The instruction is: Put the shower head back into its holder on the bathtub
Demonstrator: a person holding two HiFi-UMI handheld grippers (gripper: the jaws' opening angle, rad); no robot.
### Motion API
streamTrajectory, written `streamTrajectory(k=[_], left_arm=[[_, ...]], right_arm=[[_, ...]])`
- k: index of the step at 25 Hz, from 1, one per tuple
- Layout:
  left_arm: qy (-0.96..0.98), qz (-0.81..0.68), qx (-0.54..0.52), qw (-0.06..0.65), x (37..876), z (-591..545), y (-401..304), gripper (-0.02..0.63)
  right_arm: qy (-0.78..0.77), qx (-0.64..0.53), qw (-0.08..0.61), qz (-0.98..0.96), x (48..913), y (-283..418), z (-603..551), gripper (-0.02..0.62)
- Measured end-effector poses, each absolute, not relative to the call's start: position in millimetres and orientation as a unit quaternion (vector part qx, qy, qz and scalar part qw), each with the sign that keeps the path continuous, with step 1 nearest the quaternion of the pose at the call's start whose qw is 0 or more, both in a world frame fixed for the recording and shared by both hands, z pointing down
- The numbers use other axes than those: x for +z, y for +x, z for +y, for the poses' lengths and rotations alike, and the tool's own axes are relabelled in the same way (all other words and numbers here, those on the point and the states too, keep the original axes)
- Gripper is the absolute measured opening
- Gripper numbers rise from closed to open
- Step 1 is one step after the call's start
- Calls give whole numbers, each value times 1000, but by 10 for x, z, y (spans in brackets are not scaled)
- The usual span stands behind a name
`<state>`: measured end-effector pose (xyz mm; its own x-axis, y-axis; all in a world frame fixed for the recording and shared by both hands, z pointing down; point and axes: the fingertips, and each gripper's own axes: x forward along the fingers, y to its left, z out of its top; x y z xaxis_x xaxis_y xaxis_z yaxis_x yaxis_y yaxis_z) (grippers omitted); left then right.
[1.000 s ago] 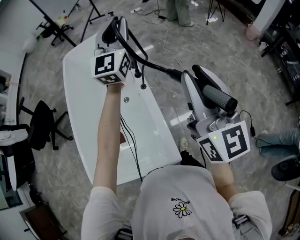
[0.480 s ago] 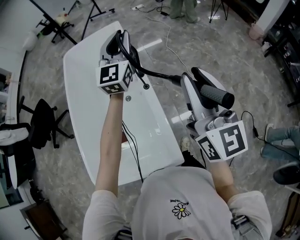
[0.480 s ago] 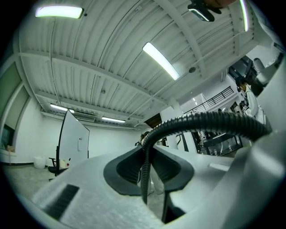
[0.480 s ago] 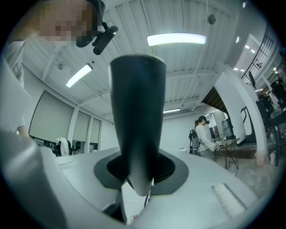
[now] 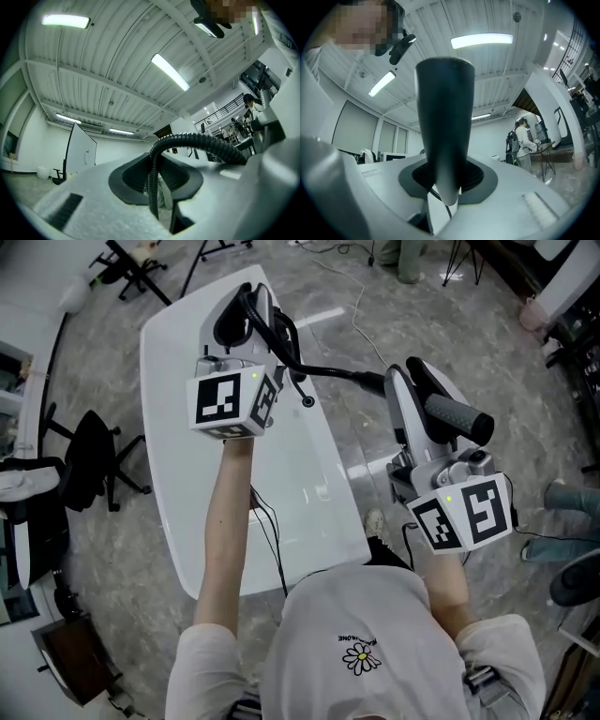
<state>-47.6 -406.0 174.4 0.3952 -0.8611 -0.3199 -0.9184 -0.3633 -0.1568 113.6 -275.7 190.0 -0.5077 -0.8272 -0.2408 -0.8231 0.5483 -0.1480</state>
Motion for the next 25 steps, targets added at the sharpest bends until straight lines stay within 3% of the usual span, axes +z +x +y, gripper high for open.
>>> streamTrajectory(k=[5,15,22,25], left_arm=[[-820,546,54,160,1912,-4030,-479,61],[-825,556,-11,102,2698,-4221,-424,61],[-816,549,21,181,2197,-4015,-160,61],[-812,558,16,171,2162,-3947,-199,61]], right_arm=[[-473,1,148,869,1825,1124,-2752,104],[-491,3,146,859,1863,1319,-2769,104],[-494,-1,174,852,1736,1578,-2878,104],[-484,-6,176,857,1728,1506,-2862,104]])
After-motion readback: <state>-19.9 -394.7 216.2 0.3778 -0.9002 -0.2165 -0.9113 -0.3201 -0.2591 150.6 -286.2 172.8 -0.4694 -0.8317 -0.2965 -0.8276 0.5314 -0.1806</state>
